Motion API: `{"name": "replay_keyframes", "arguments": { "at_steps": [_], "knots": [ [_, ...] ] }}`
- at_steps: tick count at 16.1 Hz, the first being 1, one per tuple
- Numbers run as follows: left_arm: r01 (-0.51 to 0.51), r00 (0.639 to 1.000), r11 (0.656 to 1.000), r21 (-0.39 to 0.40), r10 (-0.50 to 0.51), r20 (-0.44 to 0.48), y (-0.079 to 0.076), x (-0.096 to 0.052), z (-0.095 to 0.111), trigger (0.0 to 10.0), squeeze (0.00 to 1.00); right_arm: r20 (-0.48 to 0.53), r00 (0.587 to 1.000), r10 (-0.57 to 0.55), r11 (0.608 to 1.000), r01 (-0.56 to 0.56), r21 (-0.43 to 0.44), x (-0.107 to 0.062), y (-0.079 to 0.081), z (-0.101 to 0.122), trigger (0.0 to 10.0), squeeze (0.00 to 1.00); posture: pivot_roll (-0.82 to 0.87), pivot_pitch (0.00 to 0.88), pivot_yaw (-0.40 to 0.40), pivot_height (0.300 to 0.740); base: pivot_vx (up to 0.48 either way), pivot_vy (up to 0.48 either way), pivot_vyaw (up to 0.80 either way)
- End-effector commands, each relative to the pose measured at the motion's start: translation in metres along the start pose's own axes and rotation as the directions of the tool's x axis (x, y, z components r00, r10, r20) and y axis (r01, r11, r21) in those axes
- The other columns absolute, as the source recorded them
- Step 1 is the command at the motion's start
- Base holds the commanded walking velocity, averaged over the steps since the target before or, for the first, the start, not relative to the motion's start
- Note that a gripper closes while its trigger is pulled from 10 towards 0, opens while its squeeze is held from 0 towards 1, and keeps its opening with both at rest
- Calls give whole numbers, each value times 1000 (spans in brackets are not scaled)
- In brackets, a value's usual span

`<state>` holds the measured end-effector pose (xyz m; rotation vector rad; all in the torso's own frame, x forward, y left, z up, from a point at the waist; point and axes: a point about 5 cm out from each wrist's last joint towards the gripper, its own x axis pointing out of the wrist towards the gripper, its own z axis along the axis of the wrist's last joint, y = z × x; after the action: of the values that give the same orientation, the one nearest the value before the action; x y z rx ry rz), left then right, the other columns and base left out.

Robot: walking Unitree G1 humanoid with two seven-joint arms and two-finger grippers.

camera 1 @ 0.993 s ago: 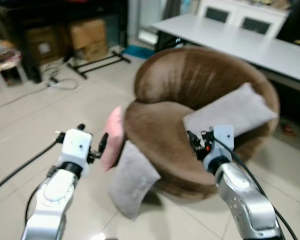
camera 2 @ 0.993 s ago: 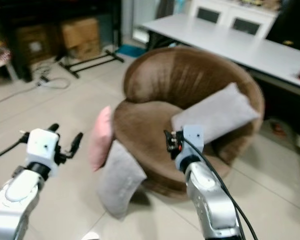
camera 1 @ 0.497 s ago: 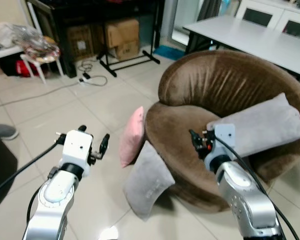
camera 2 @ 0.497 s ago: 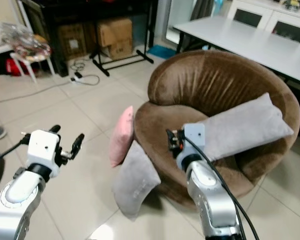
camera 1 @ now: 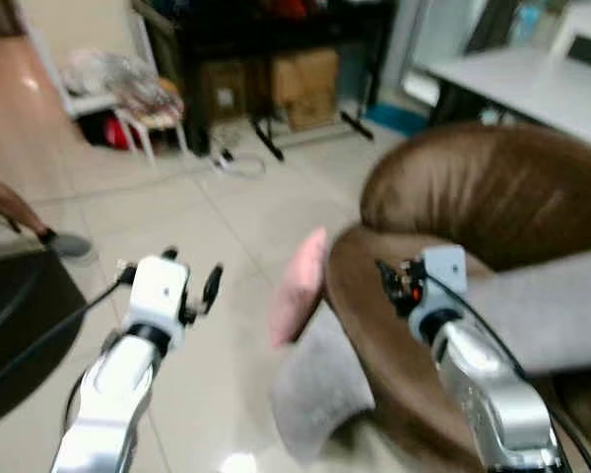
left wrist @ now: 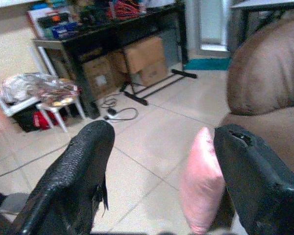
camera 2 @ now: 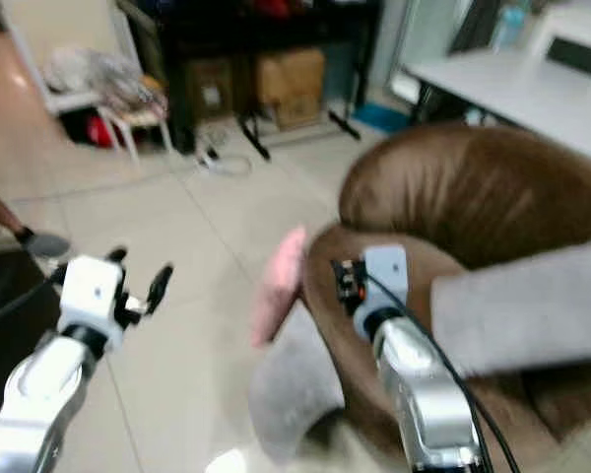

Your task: Move the pillow to the sofa from floor

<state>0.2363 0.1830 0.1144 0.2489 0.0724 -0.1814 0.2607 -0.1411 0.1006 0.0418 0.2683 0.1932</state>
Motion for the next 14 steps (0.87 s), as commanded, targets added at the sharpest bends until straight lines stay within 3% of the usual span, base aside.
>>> {"name": "replay_keyframes", "arguments": {
  "at_steps": [1,11,14],
  "knots": [
    [-7,1000,1000,11,7,9,5,1,3,10000,0,14,1000,9,1000,-9,-7,1,4,4,10000,0,48,0,-70,740,292,0,0],
    [2,1000,1000,21,-3,14,7,3,5,10000,0,61,992,-114,993,113,14,-1,-12,7,10000,0,40,0,-57,740,300,0,0],
    [-3,1000,999,41,3,6,5,4,2,10000,0,59,989,-132,991,131,24,-4,-15,5,10000,0,32,0,-54,740,0,0,0]
  ]
}}
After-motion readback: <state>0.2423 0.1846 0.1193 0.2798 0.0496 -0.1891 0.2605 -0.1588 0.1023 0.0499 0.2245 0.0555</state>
